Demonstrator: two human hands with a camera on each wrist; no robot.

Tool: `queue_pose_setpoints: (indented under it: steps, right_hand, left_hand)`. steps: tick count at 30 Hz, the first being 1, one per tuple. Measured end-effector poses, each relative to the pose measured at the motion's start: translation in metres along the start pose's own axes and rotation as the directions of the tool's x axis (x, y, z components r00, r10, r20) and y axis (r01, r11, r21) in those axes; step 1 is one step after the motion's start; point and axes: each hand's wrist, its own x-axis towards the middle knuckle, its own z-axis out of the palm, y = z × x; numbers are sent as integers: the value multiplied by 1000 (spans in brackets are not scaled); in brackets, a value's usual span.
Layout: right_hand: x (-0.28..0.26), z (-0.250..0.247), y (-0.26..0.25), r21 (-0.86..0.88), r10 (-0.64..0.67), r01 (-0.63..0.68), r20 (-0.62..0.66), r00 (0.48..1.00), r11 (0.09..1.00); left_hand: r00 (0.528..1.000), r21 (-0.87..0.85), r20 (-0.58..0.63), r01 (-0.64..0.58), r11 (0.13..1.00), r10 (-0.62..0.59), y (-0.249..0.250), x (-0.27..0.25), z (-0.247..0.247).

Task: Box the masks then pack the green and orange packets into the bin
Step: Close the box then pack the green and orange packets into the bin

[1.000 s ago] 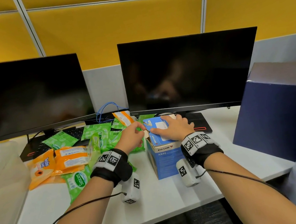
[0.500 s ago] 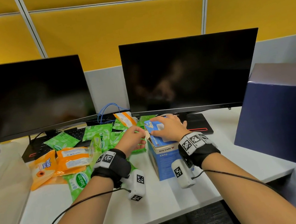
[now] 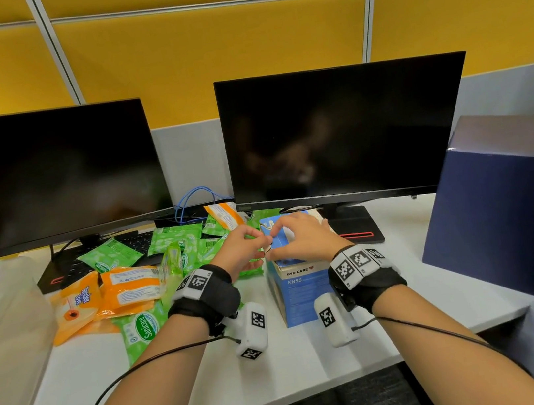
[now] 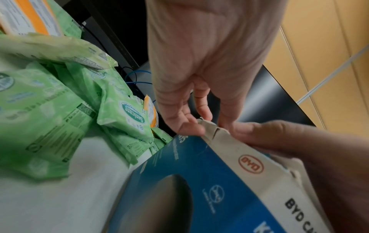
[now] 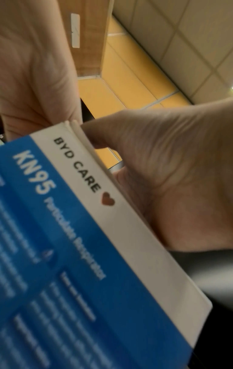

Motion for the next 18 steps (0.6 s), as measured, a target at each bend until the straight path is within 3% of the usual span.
queue_pose_setpoints:
  steps: [8, 12, 18]
  right_hand:
    - [0, 13, -4, 59, -7, 15, -132, 991, 998]
    - [-2, 9, -1, 197, 17, 23, -198, 980, 980]
    - [-4, 5, 3, 409, 71, 19, -202, 977, 913]
  left_hand:
    - [1000, -73, 11, 7, 997, -6, -1, -1, -1]
    - [1000, -111, -16, -1, 994, -1, -3, -2, -1]
    - [998, -115, -58, -14, 993, 7, 2, 0, 0]
